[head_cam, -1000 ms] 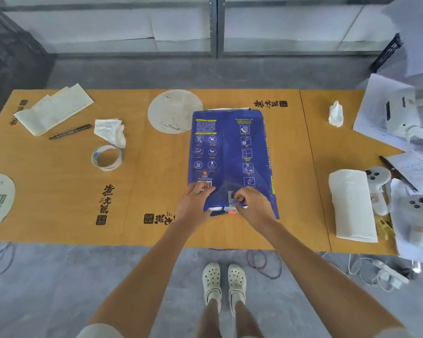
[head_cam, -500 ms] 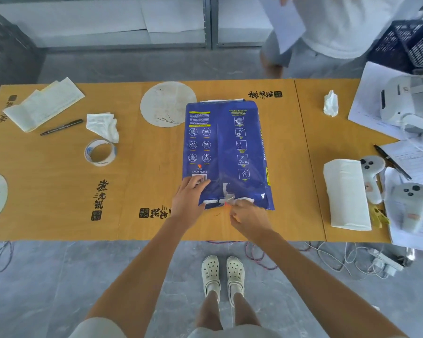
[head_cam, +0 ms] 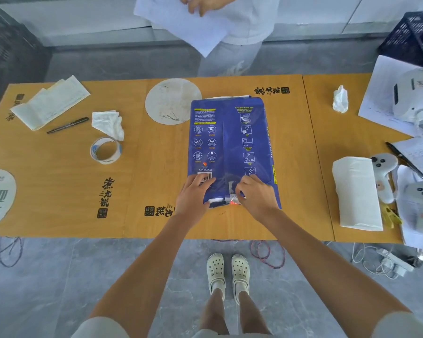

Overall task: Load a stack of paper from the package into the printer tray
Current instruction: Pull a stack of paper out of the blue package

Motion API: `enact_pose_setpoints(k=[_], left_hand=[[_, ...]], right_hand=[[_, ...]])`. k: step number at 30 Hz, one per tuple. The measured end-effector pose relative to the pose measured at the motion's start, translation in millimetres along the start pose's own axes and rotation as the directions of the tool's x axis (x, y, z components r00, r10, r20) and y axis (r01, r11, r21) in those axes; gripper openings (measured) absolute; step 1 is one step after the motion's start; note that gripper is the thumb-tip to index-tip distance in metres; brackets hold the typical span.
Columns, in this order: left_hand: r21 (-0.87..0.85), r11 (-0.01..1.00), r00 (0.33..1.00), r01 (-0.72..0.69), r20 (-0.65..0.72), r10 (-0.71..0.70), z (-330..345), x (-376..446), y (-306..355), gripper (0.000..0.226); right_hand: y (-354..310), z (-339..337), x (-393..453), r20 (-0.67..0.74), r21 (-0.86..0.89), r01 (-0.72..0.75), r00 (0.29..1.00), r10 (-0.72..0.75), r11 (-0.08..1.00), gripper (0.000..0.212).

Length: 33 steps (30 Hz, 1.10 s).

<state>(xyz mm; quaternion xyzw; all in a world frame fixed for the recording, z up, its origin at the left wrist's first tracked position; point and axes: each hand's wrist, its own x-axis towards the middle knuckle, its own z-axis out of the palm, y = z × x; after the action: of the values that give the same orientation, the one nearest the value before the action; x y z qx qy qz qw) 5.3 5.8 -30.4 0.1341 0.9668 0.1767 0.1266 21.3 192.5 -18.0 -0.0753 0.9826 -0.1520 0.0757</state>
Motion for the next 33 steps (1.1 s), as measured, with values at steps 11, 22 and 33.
enact_pose_setpoints(k=[11,22,33], left_hand=[[-0.035,0.999,1.000,-0.026,0.007,0.026,-2,-5,0,0.067],[0.046,0.999,0.998,-0.028,0.053,0.025,8,-17,4,0.080],[-0.071,0.997,0.999,0.000,0.046,0.003,-6,-21,1,0.068]], right_hand=[[-9,25,-48,0.197,0.026,0.130,0.971,-0.133,0.991,0.020],[15,17,-78,0.368,-0.304,0.479,0.856,-0.362,0.823,0.036],[38,-9,-40,0.044,-0.213,0.016,0.999,-0.007,0.977,0.078]])
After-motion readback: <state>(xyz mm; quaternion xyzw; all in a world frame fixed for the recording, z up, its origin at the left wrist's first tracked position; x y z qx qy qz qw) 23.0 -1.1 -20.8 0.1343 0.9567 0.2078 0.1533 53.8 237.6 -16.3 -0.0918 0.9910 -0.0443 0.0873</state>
